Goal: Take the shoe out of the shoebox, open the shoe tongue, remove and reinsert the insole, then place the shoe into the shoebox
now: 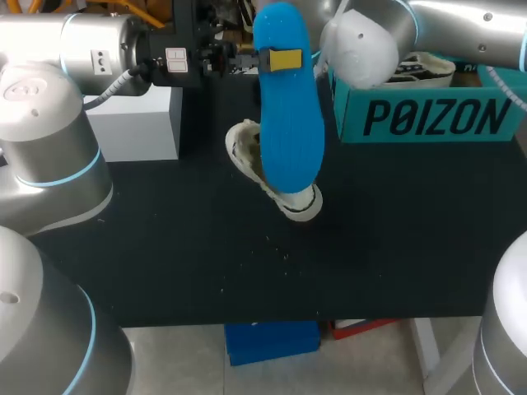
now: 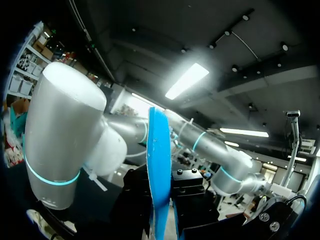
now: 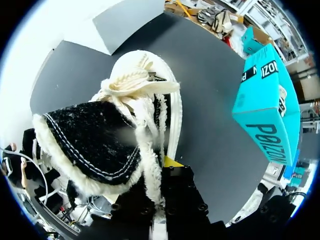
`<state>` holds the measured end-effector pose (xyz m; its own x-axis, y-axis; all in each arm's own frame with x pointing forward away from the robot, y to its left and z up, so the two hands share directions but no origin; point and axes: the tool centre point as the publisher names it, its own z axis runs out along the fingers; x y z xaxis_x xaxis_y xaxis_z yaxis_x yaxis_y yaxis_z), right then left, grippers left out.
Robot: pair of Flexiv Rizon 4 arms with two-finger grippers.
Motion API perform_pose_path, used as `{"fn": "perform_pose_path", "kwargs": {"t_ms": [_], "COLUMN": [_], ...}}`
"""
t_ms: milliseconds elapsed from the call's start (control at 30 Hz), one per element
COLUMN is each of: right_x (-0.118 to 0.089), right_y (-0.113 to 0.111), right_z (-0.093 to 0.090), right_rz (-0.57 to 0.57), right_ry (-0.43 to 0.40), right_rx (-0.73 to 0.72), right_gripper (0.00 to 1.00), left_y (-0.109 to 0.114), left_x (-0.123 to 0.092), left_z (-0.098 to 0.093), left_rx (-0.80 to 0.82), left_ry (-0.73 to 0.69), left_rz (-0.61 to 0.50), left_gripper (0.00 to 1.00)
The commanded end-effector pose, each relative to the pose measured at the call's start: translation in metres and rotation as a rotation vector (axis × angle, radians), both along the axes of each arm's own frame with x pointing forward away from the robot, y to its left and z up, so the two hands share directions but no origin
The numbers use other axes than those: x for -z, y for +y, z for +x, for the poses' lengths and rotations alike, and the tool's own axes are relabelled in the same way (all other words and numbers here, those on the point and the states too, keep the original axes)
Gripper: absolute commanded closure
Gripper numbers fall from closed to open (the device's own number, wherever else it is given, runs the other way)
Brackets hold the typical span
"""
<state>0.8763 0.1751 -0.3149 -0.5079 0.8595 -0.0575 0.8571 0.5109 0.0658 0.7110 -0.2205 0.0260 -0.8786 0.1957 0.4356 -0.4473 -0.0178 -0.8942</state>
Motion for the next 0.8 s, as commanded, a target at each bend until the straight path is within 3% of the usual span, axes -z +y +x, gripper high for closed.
{"fn": "perform_pose_path", "kwargs": {"t_ms": [33, 267, 800], "right_x": [0.004, 0.014, 0.041], "right_y": [0.006, 0.014, 0.027], "right_z": [-0.004, -0.006, -0.009], "right_rz": [0.032, 0.050, 0.024], "right_ry": [-0.035, -0.007, 0.011], "right_rx": [0.720, 0.801, 0.822], "right_gripper": [1.00, 1.00, 1.00], "left_y": [-0.002, -0.002, -0.002], "left_x": [0.001, 0.001, 0.001], "left_z": [-0.001, -0.001, -0.001], "left_rx": [-0.005, -0.005, -0.005], "left_ry": [-0.001, -0.001, -0.001], "left_rz": [0.000, 0.000, 0.000], "left_gripper": [1.00, 1.00, 1.00]}}
